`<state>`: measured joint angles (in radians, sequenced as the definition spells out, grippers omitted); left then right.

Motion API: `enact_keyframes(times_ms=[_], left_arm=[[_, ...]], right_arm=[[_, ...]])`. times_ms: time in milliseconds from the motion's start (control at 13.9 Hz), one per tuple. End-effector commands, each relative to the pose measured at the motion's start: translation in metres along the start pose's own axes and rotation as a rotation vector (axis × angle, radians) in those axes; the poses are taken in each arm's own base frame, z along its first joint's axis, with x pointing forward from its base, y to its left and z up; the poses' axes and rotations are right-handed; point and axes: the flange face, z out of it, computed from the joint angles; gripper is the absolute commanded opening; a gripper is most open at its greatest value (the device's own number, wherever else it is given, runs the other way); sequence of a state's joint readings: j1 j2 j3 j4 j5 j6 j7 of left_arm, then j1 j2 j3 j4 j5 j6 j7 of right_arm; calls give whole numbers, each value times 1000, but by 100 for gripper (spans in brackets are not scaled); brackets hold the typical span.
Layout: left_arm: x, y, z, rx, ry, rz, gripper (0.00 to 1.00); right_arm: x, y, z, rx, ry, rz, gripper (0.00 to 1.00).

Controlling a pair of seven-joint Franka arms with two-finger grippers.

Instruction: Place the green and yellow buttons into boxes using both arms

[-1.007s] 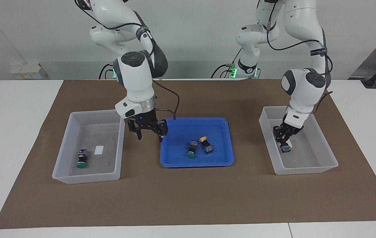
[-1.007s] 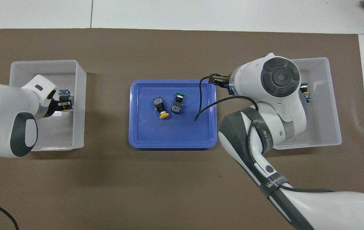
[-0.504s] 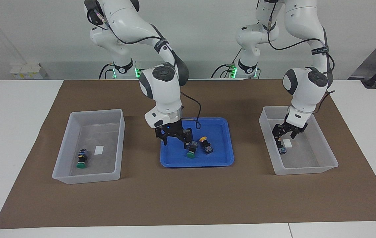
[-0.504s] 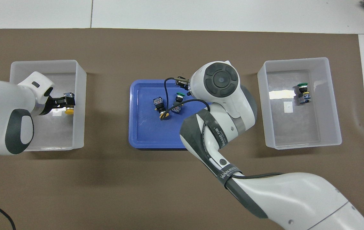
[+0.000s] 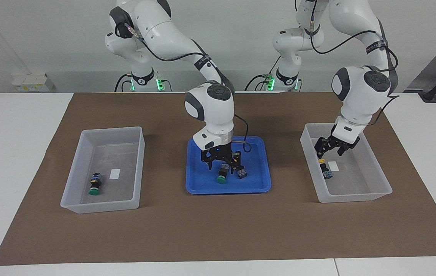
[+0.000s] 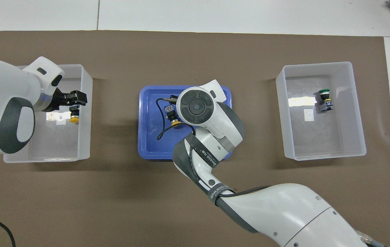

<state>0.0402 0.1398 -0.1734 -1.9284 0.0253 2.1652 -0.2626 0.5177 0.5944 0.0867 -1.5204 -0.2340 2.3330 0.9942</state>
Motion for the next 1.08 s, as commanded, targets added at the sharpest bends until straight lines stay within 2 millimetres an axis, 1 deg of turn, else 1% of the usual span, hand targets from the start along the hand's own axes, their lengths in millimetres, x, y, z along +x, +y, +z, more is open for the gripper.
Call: enact_keyframes(times_ms=[0,72,144,216,432,504,647,719,791,935,1007], left_arm=[[-8,33,-3,0,4,-81,87],[-12,44,-2,-3,5,-106,86],[-15,53,-2,-7,7,-128,85],[-20,64,-1,-8,6,-145,84],[-31,92,2,-29,30,-216,81],[-34,98,3,-39,40,-235,80],[-43,113,8,-61,60,-261,78],[-48,123,9,-76,74,-275,76],[-51,131,9,-89,83,-300,75],[-57,149,13,-109,94,-285,75],[-59,158,15,-130,100,-282,73]], right_arm=[[-10,2,22,-2,15,-11,88],[-12,5,26,-8,10,-13,85],[-15,7,30,-17,4,-17,78],[-17,10,33,-24,-2,-24,67],[-21,12,35,-30,-8,-27,10],[-20,12,34,-29,-7,-27,0],[-16,11,28,-32,5,-40,0],[-5,17,11,-29,21,-36,0],[8,27,-7,-31,33,-24,0],[46,67,-48,-75,30,-3,0],[59,86,-66,-96,26,-32,0]])
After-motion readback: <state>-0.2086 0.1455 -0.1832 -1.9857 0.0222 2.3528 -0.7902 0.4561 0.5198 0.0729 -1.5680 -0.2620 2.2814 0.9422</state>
